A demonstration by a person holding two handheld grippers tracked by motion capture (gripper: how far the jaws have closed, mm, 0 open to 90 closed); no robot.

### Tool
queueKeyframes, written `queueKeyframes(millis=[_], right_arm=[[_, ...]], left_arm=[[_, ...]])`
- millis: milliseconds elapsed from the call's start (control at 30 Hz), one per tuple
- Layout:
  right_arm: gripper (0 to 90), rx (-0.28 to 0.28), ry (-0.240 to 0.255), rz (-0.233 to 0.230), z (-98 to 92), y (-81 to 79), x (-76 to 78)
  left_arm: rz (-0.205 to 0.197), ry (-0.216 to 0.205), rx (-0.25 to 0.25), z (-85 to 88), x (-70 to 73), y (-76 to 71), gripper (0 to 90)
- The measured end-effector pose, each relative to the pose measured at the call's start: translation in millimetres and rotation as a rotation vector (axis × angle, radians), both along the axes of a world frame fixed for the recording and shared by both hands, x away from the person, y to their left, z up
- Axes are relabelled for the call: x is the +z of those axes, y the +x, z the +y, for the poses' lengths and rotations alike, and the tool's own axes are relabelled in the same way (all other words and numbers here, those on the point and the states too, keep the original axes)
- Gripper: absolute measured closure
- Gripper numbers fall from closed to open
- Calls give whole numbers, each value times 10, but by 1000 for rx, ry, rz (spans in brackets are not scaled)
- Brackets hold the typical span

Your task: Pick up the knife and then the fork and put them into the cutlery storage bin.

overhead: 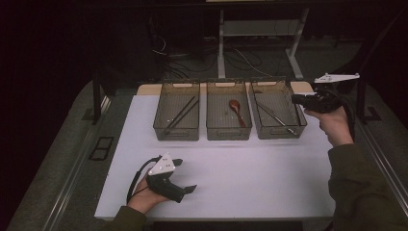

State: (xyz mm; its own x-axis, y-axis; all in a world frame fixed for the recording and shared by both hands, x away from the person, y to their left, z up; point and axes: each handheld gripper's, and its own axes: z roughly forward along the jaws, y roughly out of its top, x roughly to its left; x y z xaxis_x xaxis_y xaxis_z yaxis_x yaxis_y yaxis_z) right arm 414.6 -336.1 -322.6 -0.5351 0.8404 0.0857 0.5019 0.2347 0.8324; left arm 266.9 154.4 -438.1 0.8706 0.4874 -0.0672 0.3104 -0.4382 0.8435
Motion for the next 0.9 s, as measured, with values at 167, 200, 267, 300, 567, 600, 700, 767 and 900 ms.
queueKeyframes(millis=[167,200,267,300,567,600,700,767,900], right_arm=[[837,-21,1,-4,-14,119,-71],[836,-26,0,-5,-17,143,-89],[836,-35,-2,-5,-29,185,-125],[837,-40,-1,2,-33,207,-148],[836,-57,-49,27,-24,287,-274],[836,-58,-52,30,-21,293,-286],[836,-54,-66,47,-14,309,-323],[836,-54,-75,54,-9,316,-348],[837,-53,-96,76,-10,327,-412]], left_arm=[[0,0,-1,1,0,0,0],[0,0,-1,1,0,0,0],[0,0,0,1,0,0,0],[0,0,0,2,1,0,0],[-2,1,-3,1,2,-1,0],[-1,4,-4,1,4,-1,0],[-1,3,-4,0,3,0,0],[-1,1,-3,0,2,0,0],[-2,0,-4,1,3,-1,0]])
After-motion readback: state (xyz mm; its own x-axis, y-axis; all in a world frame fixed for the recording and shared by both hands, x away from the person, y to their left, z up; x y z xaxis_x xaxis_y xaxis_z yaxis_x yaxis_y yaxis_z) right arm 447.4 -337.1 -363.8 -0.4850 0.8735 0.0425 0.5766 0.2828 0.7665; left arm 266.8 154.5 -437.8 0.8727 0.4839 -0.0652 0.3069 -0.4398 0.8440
